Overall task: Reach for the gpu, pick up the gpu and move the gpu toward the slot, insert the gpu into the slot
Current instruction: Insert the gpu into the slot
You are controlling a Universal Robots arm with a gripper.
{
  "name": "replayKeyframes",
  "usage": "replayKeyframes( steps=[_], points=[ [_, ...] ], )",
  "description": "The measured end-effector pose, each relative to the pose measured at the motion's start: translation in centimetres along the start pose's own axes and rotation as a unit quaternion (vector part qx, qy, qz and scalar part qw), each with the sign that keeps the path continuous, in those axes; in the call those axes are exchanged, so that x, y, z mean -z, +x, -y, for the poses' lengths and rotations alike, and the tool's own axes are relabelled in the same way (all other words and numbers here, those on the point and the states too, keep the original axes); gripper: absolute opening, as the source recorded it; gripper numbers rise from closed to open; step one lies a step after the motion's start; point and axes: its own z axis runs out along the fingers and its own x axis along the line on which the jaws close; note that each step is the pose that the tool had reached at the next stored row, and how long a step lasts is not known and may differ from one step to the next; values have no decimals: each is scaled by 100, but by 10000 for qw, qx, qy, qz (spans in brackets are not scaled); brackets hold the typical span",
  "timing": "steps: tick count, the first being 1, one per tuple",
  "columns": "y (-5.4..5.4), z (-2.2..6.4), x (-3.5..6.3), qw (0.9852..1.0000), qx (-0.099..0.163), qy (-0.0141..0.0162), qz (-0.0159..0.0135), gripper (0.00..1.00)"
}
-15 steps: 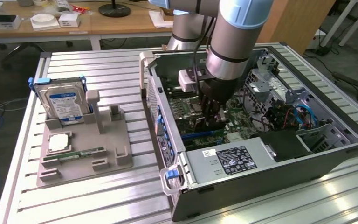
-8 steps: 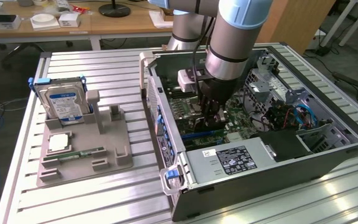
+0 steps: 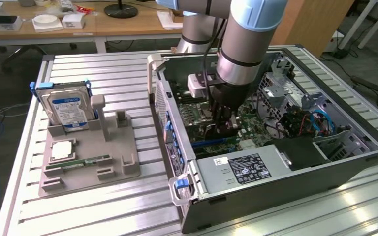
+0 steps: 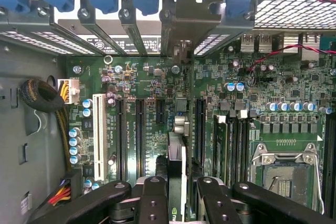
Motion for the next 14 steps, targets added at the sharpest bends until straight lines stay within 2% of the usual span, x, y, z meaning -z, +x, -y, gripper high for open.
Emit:
replayKeyframes(
  steps=[14],
  points=[
    [1, -6, -37, 10000, 0, 1, 2, 26]
  ],
)
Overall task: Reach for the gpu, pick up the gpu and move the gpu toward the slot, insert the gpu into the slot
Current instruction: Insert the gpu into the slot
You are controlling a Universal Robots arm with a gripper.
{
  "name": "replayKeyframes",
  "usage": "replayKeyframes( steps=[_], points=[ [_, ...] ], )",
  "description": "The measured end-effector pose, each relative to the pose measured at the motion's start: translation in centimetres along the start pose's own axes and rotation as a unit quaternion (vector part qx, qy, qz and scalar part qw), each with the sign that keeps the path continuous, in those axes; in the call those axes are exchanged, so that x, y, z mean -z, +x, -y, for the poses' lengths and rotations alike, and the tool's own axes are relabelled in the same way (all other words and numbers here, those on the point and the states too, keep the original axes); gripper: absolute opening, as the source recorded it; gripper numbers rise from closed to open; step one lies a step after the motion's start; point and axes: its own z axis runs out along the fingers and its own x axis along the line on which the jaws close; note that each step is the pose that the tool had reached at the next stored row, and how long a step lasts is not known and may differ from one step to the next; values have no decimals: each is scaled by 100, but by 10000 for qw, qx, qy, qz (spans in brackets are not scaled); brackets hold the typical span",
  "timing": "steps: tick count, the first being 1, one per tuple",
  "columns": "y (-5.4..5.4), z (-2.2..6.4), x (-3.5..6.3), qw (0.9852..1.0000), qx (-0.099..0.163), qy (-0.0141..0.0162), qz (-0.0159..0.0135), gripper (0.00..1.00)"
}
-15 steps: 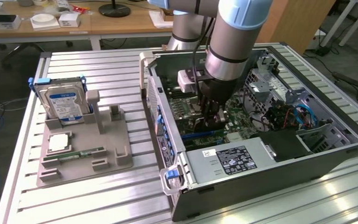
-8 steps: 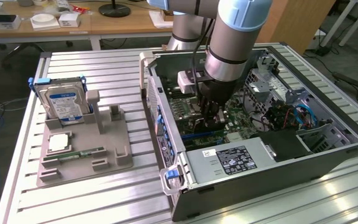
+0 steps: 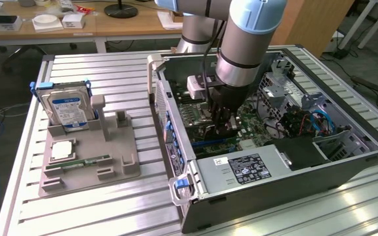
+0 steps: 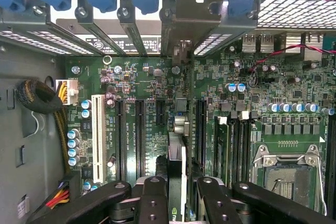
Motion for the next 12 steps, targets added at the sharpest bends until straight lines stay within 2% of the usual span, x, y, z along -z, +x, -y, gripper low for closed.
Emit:
replayKeyframes(
  steps=[12],
  points=[
    [1, 0, -13, 10000, 0, -1, -2, 26]
  ],
)
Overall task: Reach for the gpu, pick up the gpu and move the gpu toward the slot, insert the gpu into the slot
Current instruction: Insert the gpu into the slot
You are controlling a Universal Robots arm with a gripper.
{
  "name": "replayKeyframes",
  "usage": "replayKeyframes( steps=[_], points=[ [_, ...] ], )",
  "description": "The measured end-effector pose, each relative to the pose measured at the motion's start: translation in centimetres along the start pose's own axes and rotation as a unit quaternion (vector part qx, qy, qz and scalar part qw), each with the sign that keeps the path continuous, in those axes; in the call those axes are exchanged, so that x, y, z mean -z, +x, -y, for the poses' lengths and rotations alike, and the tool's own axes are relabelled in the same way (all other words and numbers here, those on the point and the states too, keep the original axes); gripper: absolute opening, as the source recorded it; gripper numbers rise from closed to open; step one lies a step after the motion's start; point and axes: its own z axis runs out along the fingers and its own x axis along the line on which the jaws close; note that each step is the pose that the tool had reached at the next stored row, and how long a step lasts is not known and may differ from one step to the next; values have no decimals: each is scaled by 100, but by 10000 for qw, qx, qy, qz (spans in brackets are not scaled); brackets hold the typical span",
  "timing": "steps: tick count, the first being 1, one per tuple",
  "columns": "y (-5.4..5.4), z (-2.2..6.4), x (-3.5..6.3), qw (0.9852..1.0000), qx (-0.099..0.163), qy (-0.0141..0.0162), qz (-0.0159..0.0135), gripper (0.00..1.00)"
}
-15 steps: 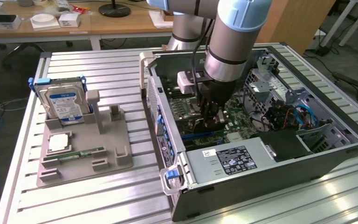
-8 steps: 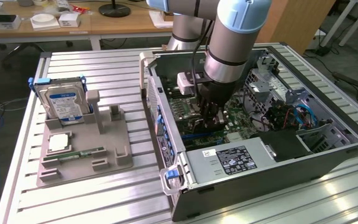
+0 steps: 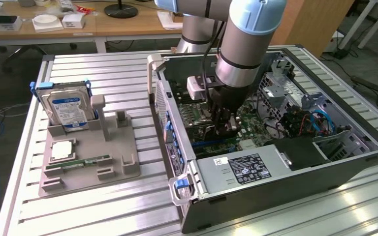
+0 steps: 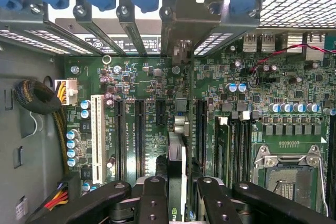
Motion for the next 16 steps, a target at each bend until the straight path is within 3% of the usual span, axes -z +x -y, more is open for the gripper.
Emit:
replayKeyframes(
  steps=[16],
  points=[
    [-11, -32, 0, 10000, 28, -1, -1, 26]
  ],
)
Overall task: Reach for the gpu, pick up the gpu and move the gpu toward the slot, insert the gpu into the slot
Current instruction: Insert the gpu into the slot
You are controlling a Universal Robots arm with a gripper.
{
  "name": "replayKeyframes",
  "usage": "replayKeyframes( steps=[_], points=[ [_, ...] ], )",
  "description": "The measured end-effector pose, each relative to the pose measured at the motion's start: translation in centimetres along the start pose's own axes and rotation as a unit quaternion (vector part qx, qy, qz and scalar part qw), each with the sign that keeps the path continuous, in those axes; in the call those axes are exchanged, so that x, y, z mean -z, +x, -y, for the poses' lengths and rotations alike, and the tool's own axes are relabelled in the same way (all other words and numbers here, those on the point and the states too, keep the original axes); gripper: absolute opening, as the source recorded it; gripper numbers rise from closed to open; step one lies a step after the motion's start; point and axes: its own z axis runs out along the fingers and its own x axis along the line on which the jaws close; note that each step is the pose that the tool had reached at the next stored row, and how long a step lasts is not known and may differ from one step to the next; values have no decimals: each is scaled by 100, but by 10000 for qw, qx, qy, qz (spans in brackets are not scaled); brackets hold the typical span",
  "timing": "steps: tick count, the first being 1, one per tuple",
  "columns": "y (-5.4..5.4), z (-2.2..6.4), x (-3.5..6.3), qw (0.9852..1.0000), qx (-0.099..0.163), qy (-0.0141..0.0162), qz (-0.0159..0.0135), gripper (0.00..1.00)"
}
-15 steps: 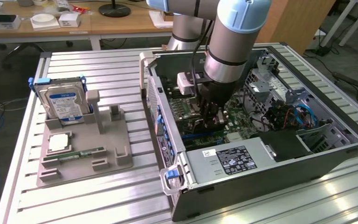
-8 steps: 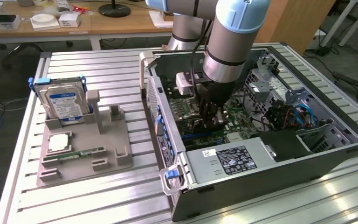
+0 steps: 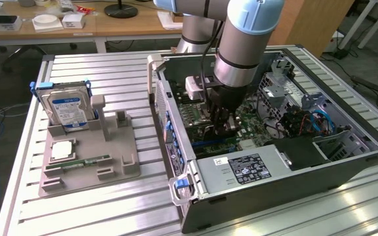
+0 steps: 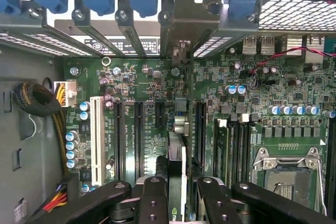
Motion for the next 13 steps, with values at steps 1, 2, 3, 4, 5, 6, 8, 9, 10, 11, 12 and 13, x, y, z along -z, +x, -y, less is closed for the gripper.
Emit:
replayKeyframes(
  steps=[1, 2, 3, 4, 5, 6, 8, 9, 10, 11, 12, 13],
  points=[
    [-2, 0, 0, 10000, 8, 0, 0, 26],
    [-3, 0, -1, 10000, 17, 0, 1, 26],
    [-3, 0, 0, 10000, 21, 0, 1, 26],
    [-3, 0, -1, 10000, 23, -1, 0, 26],
    [-4, 0, -1, 10000, 25, -1, 0, 26],
    [-4, 0, -2, 10000, 26, -1, 0, 26],
    [-4, 0, -5, 10000, 27, -1, 2, 26],
    [-4, 0, -7, 10000, 28, -1, 3, 26],
    [-4, 0, -8, 10000, 29, -1, 3, 26],
    [-5, 0, -12, 10000, 31, -1, 5, 26],
    [-6, 0, -17, 10000, 32, -1, 7, 26],
    [-6, 0, -21, 10000, 34, -1, 9, 26]
  ],
)
